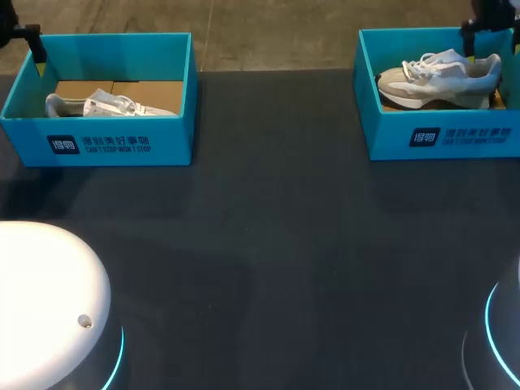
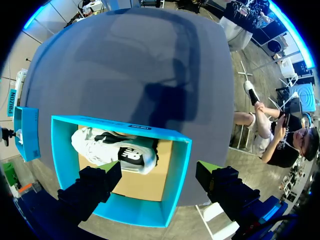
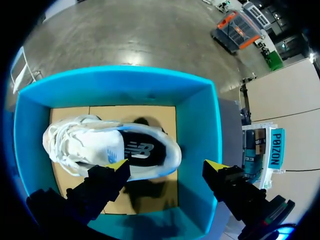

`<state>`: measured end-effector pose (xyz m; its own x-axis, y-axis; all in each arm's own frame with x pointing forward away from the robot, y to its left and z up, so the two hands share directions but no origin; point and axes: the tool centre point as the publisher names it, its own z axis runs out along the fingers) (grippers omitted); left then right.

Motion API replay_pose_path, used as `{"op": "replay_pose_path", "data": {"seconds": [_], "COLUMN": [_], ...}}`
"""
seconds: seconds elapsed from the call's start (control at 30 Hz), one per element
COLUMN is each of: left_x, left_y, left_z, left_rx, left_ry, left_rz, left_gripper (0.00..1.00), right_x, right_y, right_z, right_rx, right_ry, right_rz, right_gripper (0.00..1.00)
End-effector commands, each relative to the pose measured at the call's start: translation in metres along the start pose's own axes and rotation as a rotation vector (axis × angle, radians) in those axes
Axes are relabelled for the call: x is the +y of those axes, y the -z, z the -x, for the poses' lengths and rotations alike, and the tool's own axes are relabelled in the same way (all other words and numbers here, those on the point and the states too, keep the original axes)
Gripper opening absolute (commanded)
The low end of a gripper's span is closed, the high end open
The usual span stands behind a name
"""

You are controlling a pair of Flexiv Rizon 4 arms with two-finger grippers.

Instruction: Take the shoe out of the shoebox, open the shoe tongue, remove and reinsert the insole, then place the shoe into the shoebox

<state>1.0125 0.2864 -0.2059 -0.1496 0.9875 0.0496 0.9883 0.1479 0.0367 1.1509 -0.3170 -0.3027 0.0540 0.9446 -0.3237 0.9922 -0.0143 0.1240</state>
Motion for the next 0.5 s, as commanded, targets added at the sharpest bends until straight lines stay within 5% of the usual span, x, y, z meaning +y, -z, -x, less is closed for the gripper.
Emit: {"op": "replay_pose_path", "data": {"seconds": [0.03,0.17,0.27,0.5], "left_x": [-0.002,-0.002,-0.002,-0.002], "left_y": [0.000,0.000,0.000,0.000], "left_z": [0.000,0.000,0.000,0.000], "left_rx": [0.002,0.002,0.002,0.002], "left_ry": [0.001,0.001,0.001,0.001], "left_rz": [0.003,0.003,0.003,0.003], "left_gripper": [1.00,1.00,1.00,1.00], "right_x": [0.012,0.014,0.014,0.014], "right_y": [-0.010,-0.016,-0.020,-0.028], "right_z": [0.000,0.000,0.001,0.000], "right_rx": [0.006,0.005,0.011,0.011], "right_ry": [0.006,0.012,0.010,0.018], "right_rz": [-0.036,-0.050,-0.061,-0.073], "right_gripper": [0.91,0.82,0.59,0.69]}}
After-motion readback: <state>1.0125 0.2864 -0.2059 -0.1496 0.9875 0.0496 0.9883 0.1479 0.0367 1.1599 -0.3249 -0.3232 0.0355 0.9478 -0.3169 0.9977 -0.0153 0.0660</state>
